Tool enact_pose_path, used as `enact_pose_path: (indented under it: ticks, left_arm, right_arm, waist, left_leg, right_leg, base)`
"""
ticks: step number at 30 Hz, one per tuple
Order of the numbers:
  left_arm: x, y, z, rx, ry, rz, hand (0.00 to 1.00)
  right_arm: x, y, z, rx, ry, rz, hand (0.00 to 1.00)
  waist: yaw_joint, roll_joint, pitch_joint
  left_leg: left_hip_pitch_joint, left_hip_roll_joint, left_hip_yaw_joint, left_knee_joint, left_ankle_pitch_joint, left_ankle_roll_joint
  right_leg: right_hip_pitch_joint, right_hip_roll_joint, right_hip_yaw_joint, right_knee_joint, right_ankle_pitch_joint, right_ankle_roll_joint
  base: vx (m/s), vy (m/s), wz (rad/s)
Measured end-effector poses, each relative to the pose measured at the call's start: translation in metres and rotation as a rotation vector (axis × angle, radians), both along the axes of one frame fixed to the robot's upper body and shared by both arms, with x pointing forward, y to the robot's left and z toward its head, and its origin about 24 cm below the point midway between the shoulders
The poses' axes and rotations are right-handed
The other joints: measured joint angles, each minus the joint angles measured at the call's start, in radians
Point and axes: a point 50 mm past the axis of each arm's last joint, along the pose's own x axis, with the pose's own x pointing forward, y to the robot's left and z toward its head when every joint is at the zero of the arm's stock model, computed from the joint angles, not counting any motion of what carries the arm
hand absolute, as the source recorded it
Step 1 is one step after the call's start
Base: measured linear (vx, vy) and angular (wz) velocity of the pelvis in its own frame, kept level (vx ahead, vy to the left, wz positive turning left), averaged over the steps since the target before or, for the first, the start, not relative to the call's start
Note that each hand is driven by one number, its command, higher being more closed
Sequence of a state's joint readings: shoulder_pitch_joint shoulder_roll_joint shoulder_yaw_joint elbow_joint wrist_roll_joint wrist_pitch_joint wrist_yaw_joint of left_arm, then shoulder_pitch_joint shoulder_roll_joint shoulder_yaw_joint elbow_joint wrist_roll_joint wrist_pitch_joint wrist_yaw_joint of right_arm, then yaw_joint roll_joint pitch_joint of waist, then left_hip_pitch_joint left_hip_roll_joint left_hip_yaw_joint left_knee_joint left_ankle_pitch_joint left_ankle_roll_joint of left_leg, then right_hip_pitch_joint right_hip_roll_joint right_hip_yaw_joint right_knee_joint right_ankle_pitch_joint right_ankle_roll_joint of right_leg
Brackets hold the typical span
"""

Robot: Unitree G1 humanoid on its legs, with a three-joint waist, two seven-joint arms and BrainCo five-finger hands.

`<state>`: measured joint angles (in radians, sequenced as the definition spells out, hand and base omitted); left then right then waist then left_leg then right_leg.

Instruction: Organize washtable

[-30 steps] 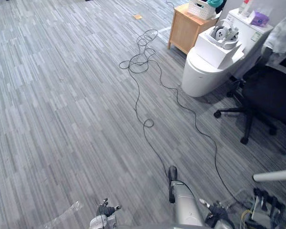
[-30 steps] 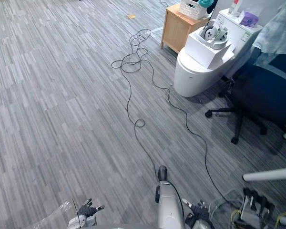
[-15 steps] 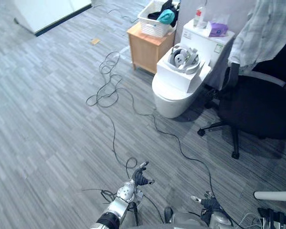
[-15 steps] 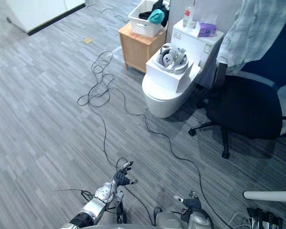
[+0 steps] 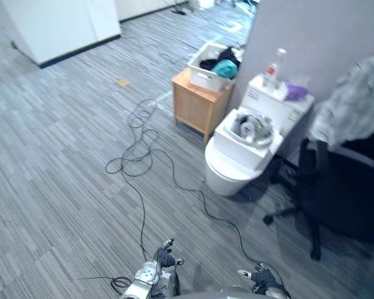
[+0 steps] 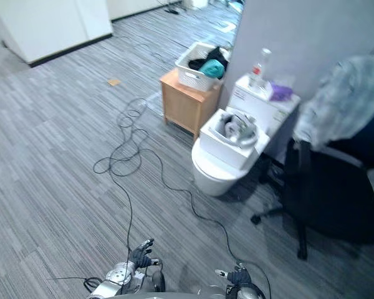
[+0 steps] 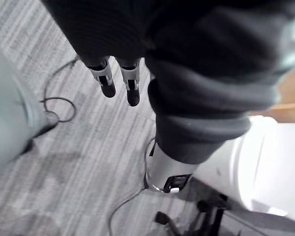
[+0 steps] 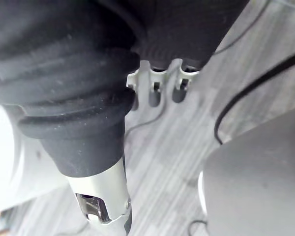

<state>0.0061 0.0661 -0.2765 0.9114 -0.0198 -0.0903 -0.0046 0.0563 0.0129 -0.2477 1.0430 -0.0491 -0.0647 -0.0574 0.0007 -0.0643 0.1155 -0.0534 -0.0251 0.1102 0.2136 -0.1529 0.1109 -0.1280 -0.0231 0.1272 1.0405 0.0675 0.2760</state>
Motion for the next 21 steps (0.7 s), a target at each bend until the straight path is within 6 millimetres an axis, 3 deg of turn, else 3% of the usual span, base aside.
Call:
enact_pose_path:
  ticks: [1, 2, 3, 5, 6, 7, 8, 9, 10, 12, 16, 18, 21]
  left_arm:
    - [0.0, -0.001, 0.0, -0.016, 0.002, 0.024, 0.0]
    - [0.0, 0.0, 0.0, -0.025, 0.005, 0.04, 0.0]
    - [0.001, 0.0, 0.0, -0.047, 0.007, 0.069, 0.0]
    - [0.005, 0.001, 0.002, -0.062, -0.002, 0.1, 0.0]
    - [0.009, 0.001, 0.004, -0.071, -0.016, 0.112, 0.0]
    - [0.012, 0.0, 0.006, -0.074, -0.03, 0.109, 0.0]
    - [0.012, 0.002, 0.006, -0.071, -0.031, 0.11, 0.0]
    - [0.01, 0.006, 0.004, -0.063, -0.018, 0.124, 0.0]
    - [0.003, 0.001, 0.002, -0.085, 0.0, 0.134, 0.0]
    - [-0.002, -0.003, 0.001, -0.102, 0.011, 0.151, 0.0]
    - [0.0, 0.005, 0.0, -0.067, 0.004, 0.15, 0.0]
    - [0.0, 0.006, 0.0, -0.053, 0.008, 0.142, 0.0]
    - [0.005, 0.007, 0.001, -0.049, -0.005, 0.147, 0.0]
  right_arm:
    - [0.003, -0.001, 0.001, -0.004, -0.012, -0.002, 0.0]
    - [0.005, -0.002, 0.002, -0.007, -0.022, -0.003, 0.0]
    - [0.007, -0.004, 0.004, -0.02, -0.037, 0.002, 0.0]
    - [0.011, -0.009, 0.006, -0.035, -0.048, 0.016, 0.0]
    - [0.012, -0.013, 0.007, -0.047, -0.051, 0.016, 0.0]
    - [0.01, -0.015, 0.006, -0.051, -0.043, 0.01, 0.0]
    - [0.008, -0.015, 0.005, -0.049, -0.033, 0.009, 0.0]
    - [0.01, -0.013, 0.005, -0.042, -0.028, 0.013, 0.0]
    - [0.013, -0.022, 0.007, -0.066, -0.033, 0.012, 0.0]
    - [0.014, -0.029, 0.008, -0.082, -0.041, -0.003, 0.0]
    - [0.014, -0.023, 0.008, -0.055, -0.048, -0.023, 0.0]
    - [0.013, -0.024, 0.007, -0.058, -0.043, -0.025, 0.0]
    - [0.006, -0.028, 0.006, -0.053, -0.033, -0.061, 0.0]
  waist:
    - [-0.002, 0.004, 0.002]
    - [-0.009, 0.01, 0.003]
    - [-0.025, 0.034, 0.004]
    - [-0.037, 0.055, 0.002]
    - [-0.043, 0.058, 0.001]
    - [-0.042, 0.047, 0.001]
    - [-0.038, 0.029, 0.002]
    - [-0.032, 0.011, 0.013]
    - [-0.034, 0.054, 0.009]
    - [-0.033, 0.112, 0.008]
    - [-0.028, 0.107, 0.015]
    - [-0.04, 0.092, 0.016]
    - [-0.042, 0.091, 0.016]
  left_leg:
    - [0.038, -0.009, -0.039, -0.009, -0.007, 0.011]
    - [0.062, -0.008, -0.063, -0.021, -0.008, 0.013]
    - [0.113, 0.01, -0.128, -0.052, -0.007, 0.013]
    - [0.128, 0.03, -0.197, -0.065, -0.007, 0.013]
    - [0.127, 0.027, -0.252, -0.075, -0.013, 0.001]
    - [0.124, 0.015, -0.261, -0.072, -0.029, -0.029]
    - [0.13, 0.003, -0.276, -0.064, -0.046, -0.059]
    - [0.148, -0.008, -0.304, -0.037, -0.089, -0.121]
    - [0.135, 0.032, -0.284, -0.017, -0.094, -0.134]
    - [0.136, 0.092, -0.247, -0.027, -0.098, -0.143]
    - [0.161, 0.152, -0.173, -0.05, -0.087, -0.16]
    - [0.184, 0.158, -0.151, -0.052, -0.077, -0.176]
    - [0.2, 0.158, -0.132, -0.057, -0.076, -0.177]
  right_leg:
    - [-0.047, -0.015, -0.059, 0.049, -0.092, -0.009]
    - [-0.069, -0.023, -0.1, 0.045, -0.14, -0.03]
    - [-0.102, -0.022, -0.171, -0.106, -0.255, -0.152]
    - [-0.13, -0.007, -0.164, -0.37, -0.284, -0.174]
    - [-0.136, -0.005, -0.061, -0.656, -0.248, -0.171]
    - [-0.132, -0.027, 0.015, -0.789, -0.194, -0.156]
    - [-0.13, -0.042, 0.06, -0.826, -0.143, -0.141]
    - [-0.124, -0.056, 0.068, -0.791, -0.05, -0.166]
    - [-0.104, -0.032, 0.034, -0.8, -0.058, -0.186]
    - [-0.074, 0.011, -0.001, -0.854, -0.051, -0.206]
    - [-0.047, 0.086, 0.023, -0.908, -0.039, -0.254]
    - [-0.023, 0.094, 0.038, -0.926, -0.037, -0.26]
    - [-0.006, 0.093, 0.041, -0.945, -0.034, -0.264]
  base:
    - [0.3, 0.014, 0.92]
    - [0.42, -0.024, 1.28]
    - [0.4, -0.065, 1.39]
    - [0.46, -0.123, 1.55]
    - [0.37, -0.15, 1.72]
    - [0.37, -0.176, 1.68]
    - [0.31, -0.24, 1.3]
    - [0.36, -0.289, 1.04]
    - [0.37, -0.27, 0.84]
    - [0.3, -0.167, 0.29]
    - [0.2, -0.134, -0.32]
    - [0.12, -0.043, -0.28]
    - [0.07, 0.027, -0.13]
